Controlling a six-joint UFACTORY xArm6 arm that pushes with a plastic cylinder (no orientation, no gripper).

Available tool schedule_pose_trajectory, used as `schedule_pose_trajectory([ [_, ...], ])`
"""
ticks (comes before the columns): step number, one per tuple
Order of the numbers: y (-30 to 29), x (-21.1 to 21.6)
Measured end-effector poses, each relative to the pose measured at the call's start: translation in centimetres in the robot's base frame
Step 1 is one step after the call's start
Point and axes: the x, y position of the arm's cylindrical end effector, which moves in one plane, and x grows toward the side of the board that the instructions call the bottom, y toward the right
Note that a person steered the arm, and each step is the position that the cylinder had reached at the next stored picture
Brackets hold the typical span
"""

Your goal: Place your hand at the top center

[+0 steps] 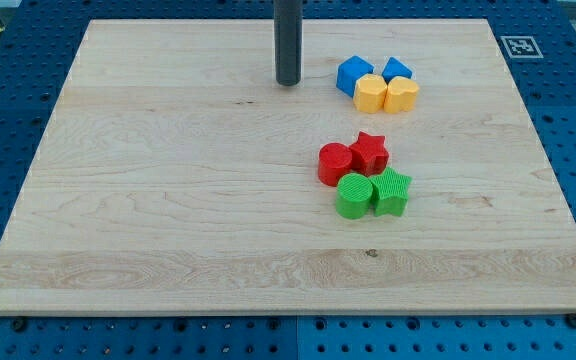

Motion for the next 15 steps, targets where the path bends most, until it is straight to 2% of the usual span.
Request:
schedule_pose_trajectory([
  [5, 0.3, 0.5],
  [7, -0.2, -3.1],
  [8, -0.2, -3.6],
  [10, -0.2, -8.0],
  [12, -0.2, -8.7],
  [14, -0.2, -12.6],
  [15, 1.2, -12.7],
])
